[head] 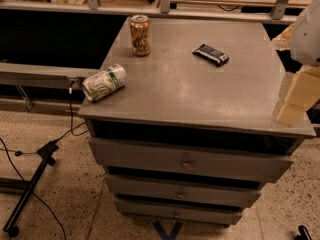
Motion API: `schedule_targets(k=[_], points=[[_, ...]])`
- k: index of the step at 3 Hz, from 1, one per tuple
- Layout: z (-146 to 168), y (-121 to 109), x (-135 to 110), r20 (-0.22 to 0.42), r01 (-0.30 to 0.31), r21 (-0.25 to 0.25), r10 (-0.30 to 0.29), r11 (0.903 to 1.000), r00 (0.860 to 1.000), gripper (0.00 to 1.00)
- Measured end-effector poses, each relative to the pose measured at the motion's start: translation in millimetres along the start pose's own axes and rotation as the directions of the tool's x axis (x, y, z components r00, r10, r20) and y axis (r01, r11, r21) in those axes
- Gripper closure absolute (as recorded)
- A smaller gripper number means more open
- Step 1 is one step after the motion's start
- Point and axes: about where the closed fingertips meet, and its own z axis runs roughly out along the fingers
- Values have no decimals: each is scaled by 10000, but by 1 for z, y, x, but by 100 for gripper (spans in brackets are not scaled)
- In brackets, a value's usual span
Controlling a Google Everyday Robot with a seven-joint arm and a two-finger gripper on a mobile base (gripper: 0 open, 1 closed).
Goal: Place 7up can upright
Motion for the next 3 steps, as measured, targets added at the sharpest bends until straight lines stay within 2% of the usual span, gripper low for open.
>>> schedule_targets(k=[1,2,3], points=[[-1,0,-1,66,2,57,-3,10000,10000,0],[22,-4,-54,678,1270,-221,-1253,9917,9898,0],[66,-4,-136,1298,3288,-644,-3188,9422,9389,0]])
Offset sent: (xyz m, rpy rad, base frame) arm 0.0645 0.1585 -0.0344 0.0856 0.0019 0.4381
